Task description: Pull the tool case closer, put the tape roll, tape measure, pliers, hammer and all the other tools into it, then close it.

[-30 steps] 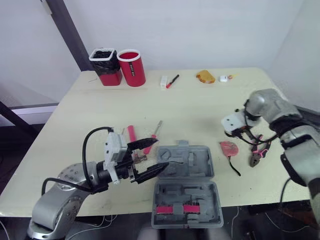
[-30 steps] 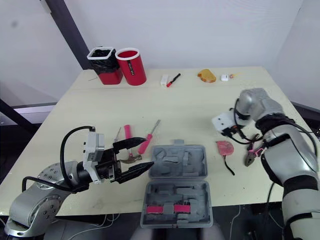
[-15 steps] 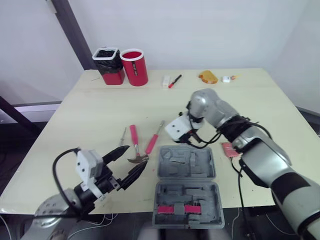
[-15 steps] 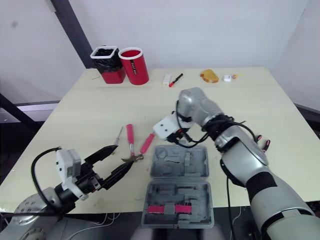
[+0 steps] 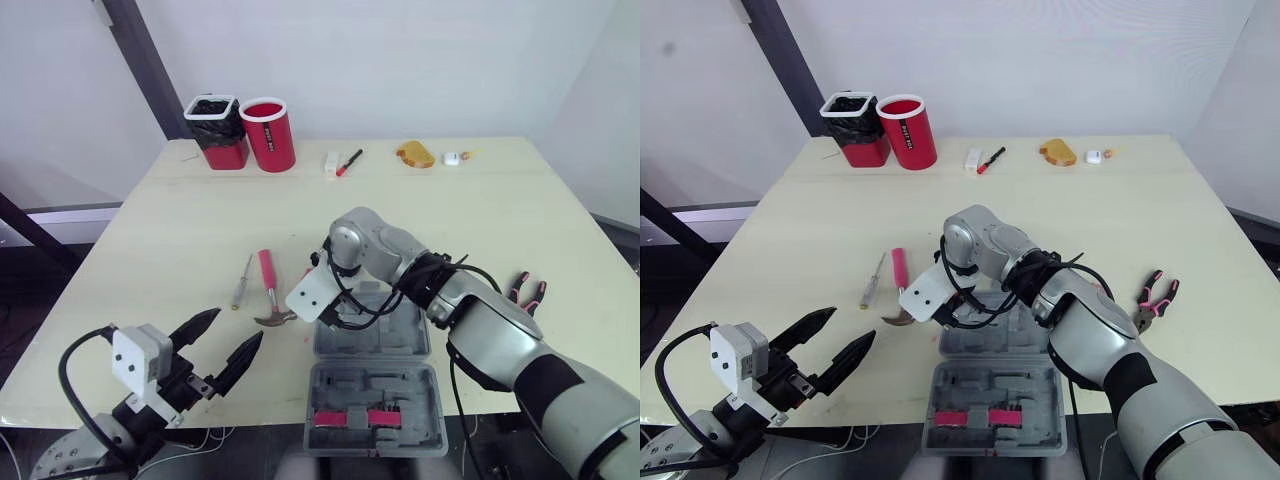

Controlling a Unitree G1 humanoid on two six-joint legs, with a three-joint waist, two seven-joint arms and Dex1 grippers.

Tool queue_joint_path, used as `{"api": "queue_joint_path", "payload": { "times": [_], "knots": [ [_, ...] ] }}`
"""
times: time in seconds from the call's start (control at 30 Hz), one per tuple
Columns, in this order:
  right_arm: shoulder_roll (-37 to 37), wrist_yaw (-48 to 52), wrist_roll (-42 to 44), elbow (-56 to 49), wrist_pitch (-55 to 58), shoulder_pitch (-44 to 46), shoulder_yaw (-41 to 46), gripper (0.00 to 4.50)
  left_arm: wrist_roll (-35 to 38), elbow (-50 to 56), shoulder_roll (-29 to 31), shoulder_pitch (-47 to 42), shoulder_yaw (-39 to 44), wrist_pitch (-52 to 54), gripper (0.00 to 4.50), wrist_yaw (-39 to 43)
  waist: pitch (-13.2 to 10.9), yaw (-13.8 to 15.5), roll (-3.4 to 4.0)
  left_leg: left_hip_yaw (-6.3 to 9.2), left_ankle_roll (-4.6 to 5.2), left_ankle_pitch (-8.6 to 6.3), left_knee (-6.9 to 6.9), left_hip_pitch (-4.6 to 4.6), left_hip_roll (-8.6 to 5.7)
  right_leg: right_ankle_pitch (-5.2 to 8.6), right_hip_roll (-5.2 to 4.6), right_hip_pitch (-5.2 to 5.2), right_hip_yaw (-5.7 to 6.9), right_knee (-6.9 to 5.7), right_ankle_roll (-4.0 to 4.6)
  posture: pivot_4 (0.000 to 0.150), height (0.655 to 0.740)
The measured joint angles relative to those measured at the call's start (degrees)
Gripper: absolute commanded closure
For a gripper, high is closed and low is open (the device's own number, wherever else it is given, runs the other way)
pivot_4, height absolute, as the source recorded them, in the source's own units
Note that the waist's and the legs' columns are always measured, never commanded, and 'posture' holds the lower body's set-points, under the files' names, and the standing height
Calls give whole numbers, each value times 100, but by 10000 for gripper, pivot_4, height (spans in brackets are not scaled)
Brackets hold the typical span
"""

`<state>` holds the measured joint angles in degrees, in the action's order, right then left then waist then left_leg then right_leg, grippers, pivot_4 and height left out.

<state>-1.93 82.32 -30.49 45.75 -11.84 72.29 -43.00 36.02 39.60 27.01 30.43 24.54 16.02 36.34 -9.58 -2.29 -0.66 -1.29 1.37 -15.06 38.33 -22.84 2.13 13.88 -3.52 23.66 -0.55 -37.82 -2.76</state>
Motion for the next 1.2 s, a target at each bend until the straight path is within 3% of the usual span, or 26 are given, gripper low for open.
{"api": "queue_joint_path", "payload": {
  "times": [0.8, 0.9, 1.13, 1.2],
  "knots": [
    [4, -666, -337, 639, -348, -121, -157, 43635, -99, -180, 285, -471, -219, 243, 0, 2, -1, -9, -1, 2, -1, 1, -1, 1, 3, -1, 5, 1, -1, -2, -2, 1500, 7371],
    [5, -663, -337, 641, -356, -121, -157, 36440, -100, -180, 285, -472, -219, 243, 0, 2, -1, -9, -1, 2, -1, 1, -1, 1, 3, -1, 5, 1, -1, -2, -1, 1500, 7371],
    [19, -716, -337, 659, -352, -121, -156, 2617, -99, -183, 285, -540, -220, 244, 0, 9, -1, -8, -1, 2, -1, 1, -1, 1, 2, -1, 5, 0, -1, -2, -1, 1500, 7371],
    [20, -739, -329, 659, -338, -121, -147, 650, -99, -185, 286, -546, -220, 244, 0, 14, -1, -9, -1, 2, -1, 0, -1, 1, 3, 0, 4, 0, -1, -2, 0, 1500, 7371]
  ]
}}
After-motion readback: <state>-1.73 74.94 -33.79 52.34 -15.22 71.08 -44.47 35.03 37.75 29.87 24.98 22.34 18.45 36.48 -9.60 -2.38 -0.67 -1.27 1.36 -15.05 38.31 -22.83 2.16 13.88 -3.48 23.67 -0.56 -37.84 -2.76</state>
